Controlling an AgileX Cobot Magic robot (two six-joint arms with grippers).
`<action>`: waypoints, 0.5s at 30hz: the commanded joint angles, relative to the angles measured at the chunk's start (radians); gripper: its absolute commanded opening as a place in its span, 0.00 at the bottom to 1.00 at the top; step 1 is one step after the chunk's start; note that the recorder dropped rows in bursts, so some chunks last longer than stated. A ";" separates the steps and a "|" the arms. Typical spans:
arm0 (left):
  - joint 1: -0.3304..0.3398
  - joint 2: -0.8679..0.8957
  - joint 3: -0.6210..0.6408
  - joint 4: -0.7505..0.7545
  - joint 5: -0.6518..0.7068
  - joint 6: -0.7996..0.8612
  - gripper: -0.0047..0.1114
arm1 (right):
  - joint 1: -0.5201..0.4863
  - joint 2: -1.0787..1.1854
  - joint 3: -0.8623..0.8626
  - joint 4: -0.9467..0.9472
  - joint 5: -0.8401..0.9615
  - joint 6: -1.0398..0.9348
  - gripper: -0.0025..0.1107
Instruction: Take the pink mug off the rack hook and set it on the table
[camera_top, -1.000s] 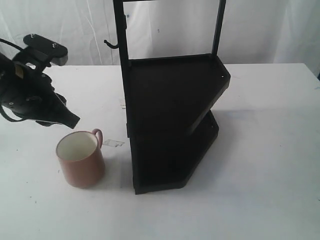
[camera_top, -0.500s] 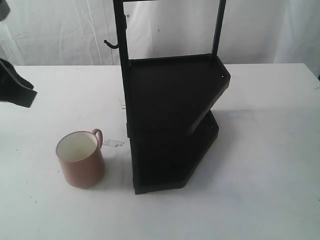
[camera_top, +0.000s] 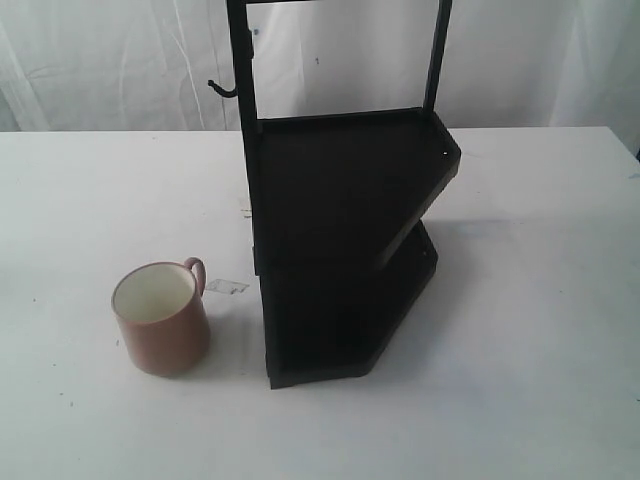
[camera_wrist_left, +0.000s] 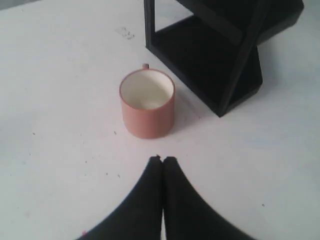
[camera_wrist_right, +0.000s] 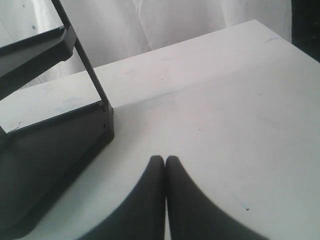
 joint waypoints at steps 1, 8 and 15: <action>0.002 -0.045 0.006 -0.011 0.100 -0.002 0.04 | -0.004 -0.006 0.005 -0.003 -0.008 0.004 0.02; 0.002 -0.045 0.006 -0.005 0.091 0.000 0.04 | -0.004 -0.006 0.005 -0.003 -0.008 0.004 0.02; 0.002 -0.045 0.041 -0.011 -0.182 0.000 0.04 | -0.004 -0.006 0.005 -0.003 -0.008 0.004 0.02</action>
